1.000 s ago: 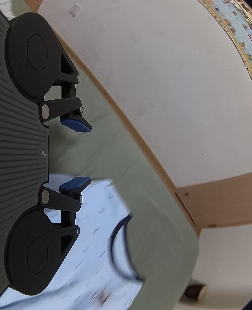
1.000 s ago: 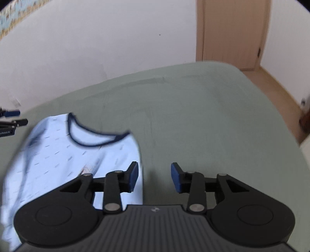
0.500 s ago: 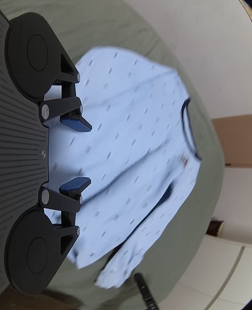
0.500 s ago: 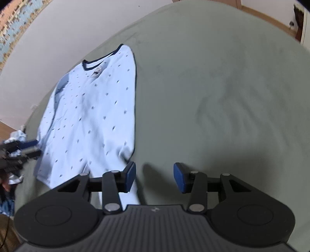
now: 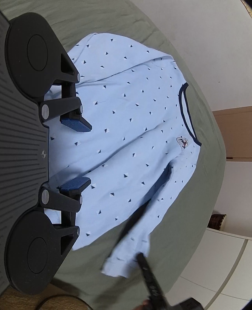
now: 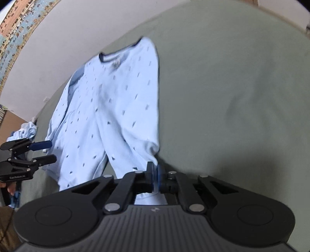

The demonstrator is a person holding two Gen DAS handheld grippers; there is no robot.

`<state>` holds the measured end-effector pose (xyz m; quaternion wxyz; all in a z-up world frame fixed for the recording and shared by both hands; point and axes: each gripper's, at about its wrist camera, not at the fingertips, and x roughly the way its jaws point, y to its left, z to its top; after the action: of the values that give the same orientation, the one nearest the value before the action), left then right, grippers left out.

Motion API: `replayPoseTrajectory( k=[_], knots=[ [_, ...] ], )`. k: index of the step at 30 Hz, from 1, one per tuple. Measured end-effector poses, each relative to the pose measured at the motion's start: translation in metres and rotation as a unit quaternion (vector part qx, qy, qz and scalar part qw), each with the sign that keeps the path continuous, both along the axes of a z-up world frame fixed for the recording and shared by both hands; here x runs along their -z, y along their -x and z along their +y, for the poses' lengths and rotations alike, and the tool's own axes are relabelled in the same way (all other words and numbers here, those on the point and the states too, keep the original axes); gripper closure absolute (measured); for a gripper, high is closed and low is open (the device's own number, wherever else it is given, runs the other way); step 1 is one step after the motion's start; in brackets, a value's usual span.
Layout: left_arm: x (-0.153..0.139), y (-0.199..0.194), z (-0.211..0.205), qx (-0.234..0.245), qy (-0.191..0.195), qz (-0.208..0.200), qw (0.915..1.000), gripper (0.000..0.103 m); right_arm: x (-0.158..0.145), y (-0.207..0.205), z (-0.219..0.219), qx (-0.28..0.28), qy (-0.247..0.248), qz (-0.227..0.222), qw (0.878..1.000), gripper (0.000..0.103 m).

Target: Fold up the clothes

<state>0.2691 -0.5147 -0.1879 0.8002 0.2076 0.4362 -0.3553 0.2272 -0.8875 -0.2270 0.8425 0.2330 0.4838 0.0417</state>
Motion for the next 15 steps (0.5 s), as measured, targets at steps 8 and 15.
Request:
replayPoseTrajectory(
  k=[8, 15],
  knots=[
    [0.017, 0.000, -0.012, -0.001, -0.009, 0.009, 0.9999, 0.053, -0.042, 0.013, -0.079, 0.056, 0.100, -0.004, 0.993, 0.100],
    [0.018, -0.008, -0.027, 0.018, -0.007, 0.011, 0.9998, 0.053, -0.007, 0.003, -0.096, 0.073, 0.091, 0.048, 0.992, 0.085]
  ],
)
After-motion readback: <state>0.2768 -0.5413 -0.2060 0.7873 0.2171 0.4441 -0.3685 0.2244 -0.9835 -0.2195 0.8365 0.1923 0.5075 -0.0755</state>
